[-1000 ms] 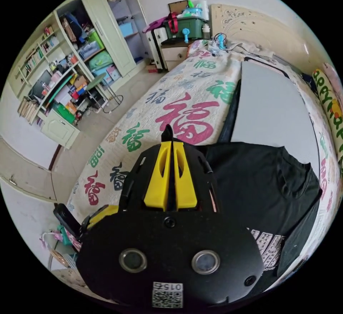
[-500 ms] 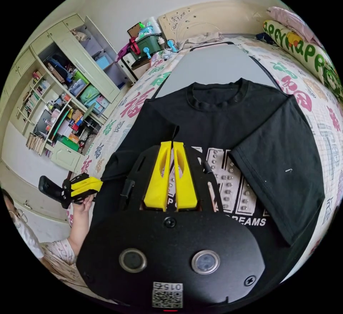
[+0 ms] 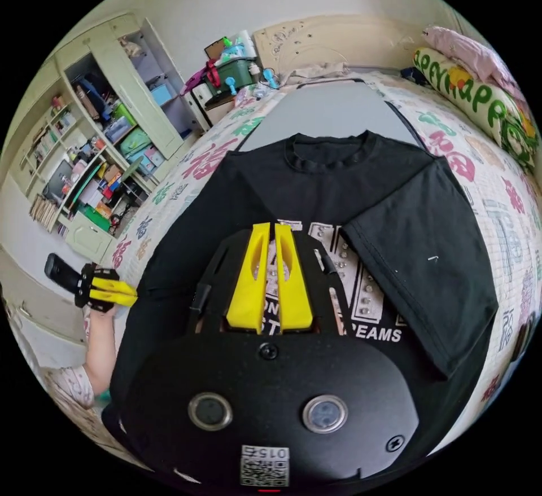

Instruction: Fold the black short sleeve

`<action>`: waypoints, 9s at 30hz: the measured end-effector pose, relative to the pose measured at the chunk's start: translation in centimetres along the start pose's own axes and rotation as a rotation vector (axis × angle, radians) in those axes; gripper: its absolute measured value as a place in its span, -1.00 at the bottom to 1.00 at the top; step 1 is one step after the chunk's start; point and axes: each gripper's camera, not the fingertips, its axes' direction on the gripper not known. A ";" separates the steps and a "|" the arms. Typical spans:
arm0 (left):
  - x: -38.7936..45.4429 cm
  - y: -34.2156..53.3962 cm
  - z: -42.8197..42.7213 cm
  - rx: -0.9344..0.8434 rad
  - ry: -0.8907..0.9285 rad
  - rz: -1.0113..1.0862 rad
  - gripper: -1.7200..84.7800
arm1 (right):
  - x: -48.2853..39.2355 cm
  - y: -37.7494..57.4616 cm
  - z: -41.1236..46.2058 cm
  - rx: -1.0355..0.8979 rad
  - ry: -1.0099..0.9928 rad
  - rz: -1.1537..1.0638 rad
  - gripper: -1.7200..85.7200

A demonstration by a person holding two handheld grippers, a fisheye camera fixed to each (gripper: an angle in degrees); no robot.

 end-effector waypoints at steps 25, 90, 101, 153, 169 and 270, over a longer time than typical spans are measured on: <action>-8.2 -0.1 -2.0 -0.196 -0.433 -0.245 -0.92 | -12.0 18.4 0.5 -0.154 0.125 -0.887 -0.88; -6.9 9.8 14.9 -0.219 -0.103 -0.063 -0.85 | -38.0 -13.2 -13.2 -0.182 0.227 -0.239 -0.96; -17.1 13.7 10.1 -0.060 -0.259 -0.405 -0.82 | -32.3 -20.8 -25.2 -0.066 0.173 -0.162 -0.75; -18.0 0.1 -8.4 0.079 -0.062 -0.251 -0.96 | -31.8 17.4 -59.1 0.264 -0.133 -0.064 -0.89; 6.3 10.6 -26.6 0.029 -0.088 -0.229 -0.95 | -38.4 58.1 -66.6 0.105 -0.090 -0.088 -0.89; -13.5 2.1 -29.4 -0.023 -0.728 -0.697 -0.96 | -20.3 24.5 -59.8 0.178 0.103 0.421 -0.88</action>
